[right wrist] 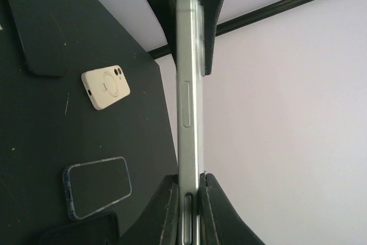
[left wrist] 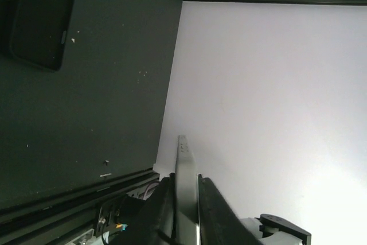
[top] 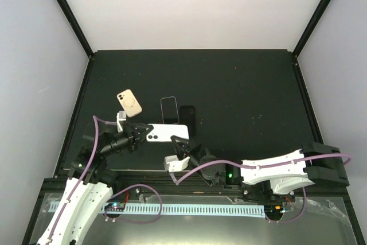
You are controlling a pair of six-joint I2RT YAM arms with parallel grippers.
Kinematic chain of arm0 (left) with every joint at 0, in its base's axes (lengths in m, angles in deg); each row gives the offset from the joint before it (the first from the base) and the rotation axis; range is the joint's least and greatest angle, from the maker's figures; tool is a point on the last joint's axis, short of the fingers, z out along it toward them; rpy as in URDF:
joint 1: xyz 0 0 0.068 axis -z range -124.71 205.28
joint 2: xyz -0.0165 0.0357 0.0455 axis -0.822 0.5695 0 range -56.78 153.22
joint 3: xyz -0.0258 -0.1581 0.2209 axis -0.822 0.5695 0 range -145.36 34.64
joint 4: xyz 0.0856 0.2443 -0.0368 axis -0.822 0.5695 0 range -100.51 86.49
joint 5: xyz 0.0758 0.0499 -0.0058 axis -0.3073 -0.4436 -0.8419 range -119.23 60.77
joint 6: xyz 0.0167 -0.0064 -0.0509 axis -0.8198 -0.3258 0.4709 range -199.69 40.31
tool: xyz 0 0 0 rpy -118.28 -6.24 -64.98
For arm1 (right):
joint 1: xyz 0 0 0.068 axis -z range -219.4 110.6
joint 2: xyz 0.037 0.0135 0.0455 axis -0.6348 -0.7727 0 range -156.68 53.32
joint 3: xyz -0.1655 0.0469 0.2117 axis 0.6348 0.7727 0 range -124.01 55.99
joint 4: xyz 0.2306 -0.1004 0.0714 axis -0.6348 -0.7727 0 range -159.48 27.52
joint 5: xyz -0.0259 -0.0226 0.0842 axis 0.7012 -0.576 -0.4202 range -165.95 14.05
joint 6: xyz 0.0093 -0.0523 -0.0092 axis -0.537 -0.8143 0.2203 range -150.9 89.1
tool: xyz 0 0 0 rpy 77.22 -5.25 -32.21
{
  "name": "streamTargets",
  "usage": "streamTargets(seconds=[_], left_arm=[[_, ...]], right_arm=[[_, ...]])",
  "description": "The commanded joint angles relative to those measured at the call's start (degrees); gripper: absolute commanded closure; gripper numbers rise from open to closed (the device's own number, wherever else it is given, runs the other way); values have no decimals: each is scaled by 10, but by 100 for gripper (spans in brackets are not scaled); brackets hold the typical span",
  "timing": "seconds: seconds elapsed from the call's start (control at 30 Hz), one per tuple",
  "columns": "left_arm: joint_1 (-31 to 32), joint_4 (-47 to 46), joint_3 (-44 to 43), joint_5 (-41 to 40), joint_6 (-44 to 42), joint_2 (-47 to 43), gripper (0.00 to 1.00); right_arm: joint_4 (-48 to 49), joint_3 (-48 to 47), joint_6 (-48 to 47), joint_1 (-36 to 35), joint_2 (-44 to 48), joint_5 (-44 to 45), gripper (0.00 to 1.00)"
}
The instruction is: Put the phone into the phone case
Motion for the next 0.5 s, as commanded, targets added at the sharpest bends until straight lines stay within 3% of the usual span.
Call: streamTargets(seconds=[0.0,0.17,0.3,0.47], left_arm=[[-1,-11,-28,-2,20,-28,82],[-1,17,-44,-49,-6,-52,29],[-1,41,-59,-72,-52,-52,2],[-1,48,-47,-101,-133,-40,1]], right_arm=[[11,-3,56,-3,4,20,99],[-13,1,119,-1,37,19,99],[-137,-61,274,17,55,41,99],[-204,-69,414,58,100,11,99]])
